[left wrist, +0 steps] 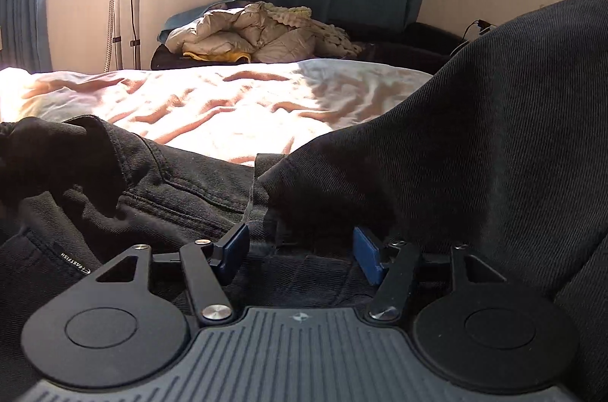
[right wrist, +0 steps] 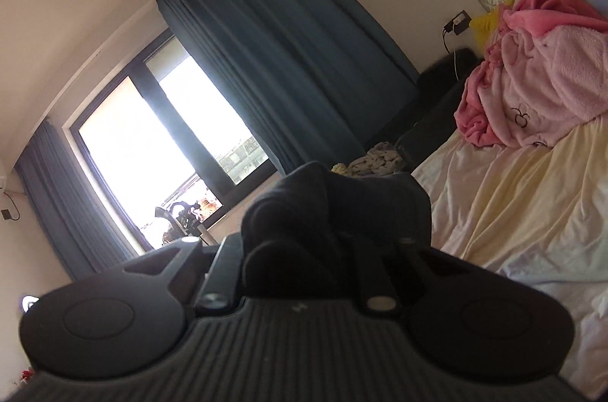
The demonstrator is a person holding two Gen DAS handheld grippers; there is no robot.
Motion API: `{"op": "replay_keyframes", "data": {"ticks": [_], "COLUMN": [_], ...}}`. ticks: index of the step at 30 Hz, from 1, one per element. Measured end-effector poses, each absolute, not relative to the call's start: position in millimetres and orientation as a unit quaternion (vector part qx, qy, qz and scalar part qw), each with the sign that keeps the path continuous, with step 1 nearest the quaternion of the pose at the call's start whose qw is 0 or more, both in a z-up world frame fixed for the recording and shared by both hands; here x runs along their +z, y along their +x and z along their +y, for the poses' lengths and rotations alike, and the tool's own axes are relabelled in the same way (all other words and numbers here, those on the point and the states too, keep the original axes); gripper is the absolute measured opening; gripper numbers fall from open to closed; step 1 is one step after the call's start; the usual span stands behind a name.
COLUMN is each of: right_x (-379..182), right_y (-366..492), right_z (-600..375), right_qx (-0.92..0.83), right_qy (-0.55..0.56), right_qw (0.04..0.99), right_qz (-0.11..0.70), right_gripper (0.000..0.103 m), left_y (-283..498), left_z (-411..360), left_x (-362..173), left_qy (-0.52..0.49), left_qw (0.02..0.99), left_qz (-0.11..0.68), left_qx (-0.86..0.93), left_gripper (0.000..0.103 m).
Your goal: Fold clothes
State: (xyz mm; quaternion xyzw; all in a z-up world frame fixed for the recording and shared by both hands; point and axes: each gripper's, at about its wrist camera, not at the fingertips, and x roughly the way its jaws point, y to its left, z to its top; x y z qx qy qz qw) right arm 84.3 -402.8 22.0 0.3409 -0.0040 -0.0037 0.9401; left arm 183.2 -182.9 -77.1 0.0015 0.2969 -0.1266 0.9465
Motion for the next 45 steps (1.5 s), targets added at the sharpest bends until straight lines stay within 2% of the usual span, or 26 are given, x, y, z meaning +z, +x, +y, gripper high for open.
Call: {"op": "replay_keyframes", "data": {"ticks": [4, 8, 12, 17, 23, 29, 32, 33, 36, 37, 39, 42, 45], "right_x": [33.4, 49.6, 68.4, 78.0, 40.6, -52.5, -69.5, -68.4, -53.6, -47.7, -37.3, -27.7, -25.8], "right_y": [88.4, 92.0, 101.1, 114.7, 156.5, 193.8, 186.5, 183.4, 171.8, 163.7, 143.1, 107.9, 82.8], "right_z": [-388.4, -353.5, -293.0, -173.7, -32.5, 67.5, 87.7, 89.3, 78.2, 68.3, 41.9, -4.3, -49.3], "right_qx": [0.013, 0.036, 0.064, 0.102, 0.143, 0.171, 0.176, 0.182, 0.222, 0.236, 0.26, 0.278, 0.264], "right_qy": [0.307, 0.259, 0.201, 0.077, -0.002, -0.074, -0.1, -0.101, -0.091, -0.088, -0.076, -0.082, -0.113], "right_qw": [0.951, 0.965, 0.977, 0.991, 0.989, 0.974, 0.972, 0.971, 0.964, 0.961, 0.956, 0.951, 0.95], "right_qz": [-0.019, -0.027, -0.027, -0.029, 0.025, 0.127, 0.121, 0.118, 0.118, 0.116, 0.109, 0.11, 0.125], "right_gripper": [0.016, 0.016, 0.017, 0.017, 0.017, 0.019, 0.028, 0.034, 0.044, 0.052, 0.06, 0.063, 0.063], "left_y": [176.6, 161.3, 147.5, 130.8, 99.7, 79.6, 75.6, 74.6, 69.4, 66.2, 66.2, 73.2, 76.2], "left_z": [-126.1, -45.1, 31.3, 99.5, 165.9, 203.1, 205.7, 205.3, 198.6, 193.4, 180.0, 156.4, 127.5], "left_x": [-47.1, -7.8, 18.4, 38.1, 44.8, 42.8, 44.9, 46.1, 50.0, 50.8, 49.1, 37.2, 23.9], "left_qy": [0.047, 0.044, 0.01, -0.001, -0.041, -0.081, -0.1, -0.108, -0.145, -0.154, -0.174, -0.206, -0.19], "left_qw": [0.956, 0.967, 0.976, 0.982, 0.987, 0.983, 0.982, 0.981, 0.977, 0.976, 0.972, 0.964, 0.97], "left_qz": [0.267, 0.232, 0.208, 0.186, 0.156, 0.152, 0.148, 0.146, 0.137, 0.134, 0.137, 0.16, 0.154], "left_qx": [-0.117, -0.091, -0.058, -0.03, 0.02, 0.064, 0.064, 0.064, 0.072, 0.078, 0.08, 0.053, 0.001], "left_gripper": [0.078, 0.084, 0.087, 0.088, 0.09, 0.09, 0.09, 0.09, 0.09, 0.09, 0.091, 0.091, 0.091]}}
